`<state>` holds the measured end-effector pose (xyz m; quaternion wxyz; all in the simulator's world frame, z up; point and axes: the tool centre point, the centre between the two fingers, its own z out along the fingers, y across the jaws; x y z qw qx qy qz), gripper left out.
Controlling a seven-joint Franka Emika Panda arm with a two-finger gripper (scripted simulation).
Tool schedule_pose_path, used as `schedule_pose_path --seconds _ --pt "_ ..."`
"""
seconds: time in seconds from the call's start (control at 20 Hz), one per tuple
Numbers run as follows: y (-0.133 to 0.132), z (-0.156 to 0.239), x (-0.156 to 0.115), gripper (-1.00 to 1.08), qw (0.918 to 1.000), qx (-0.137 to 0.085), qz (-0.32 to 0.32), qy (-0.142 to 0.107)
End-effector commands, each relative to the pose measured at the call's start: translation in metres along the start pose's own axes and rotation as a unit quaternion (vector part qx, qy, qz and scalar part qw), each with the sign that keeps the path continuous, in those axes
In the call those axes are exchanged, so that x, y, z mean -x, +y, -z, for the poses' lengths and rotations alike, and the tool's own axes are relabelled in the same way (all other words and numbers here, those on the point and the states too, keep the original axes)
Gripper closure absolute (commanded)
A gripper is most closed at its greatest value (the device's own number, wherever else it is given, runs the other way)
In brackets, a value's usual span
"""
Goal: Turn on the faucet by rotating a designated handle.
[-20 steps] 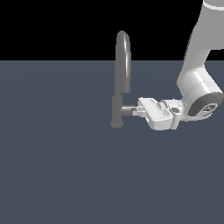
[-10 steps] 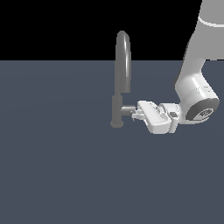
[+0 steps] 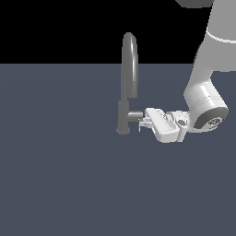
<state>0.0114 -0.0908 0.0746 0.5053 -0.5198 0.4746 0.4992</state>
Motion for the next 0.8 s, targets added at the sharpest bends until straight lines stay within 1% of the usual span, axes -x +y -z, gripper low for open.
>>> schedule_pose_path --seconds 0.0,0.65,0.75 --pt "-0.005 -0.001 -0.007 1.08 1.0 -0.002 -0.001 0.002" --pt "-0.015 -0.003 -0.048 1.08 0.9997 -0.006 -0.022 0.004" --pt "-0.016 -0.003 -0.051 1.08 0.9997 -0.007 -0.023 0.005"
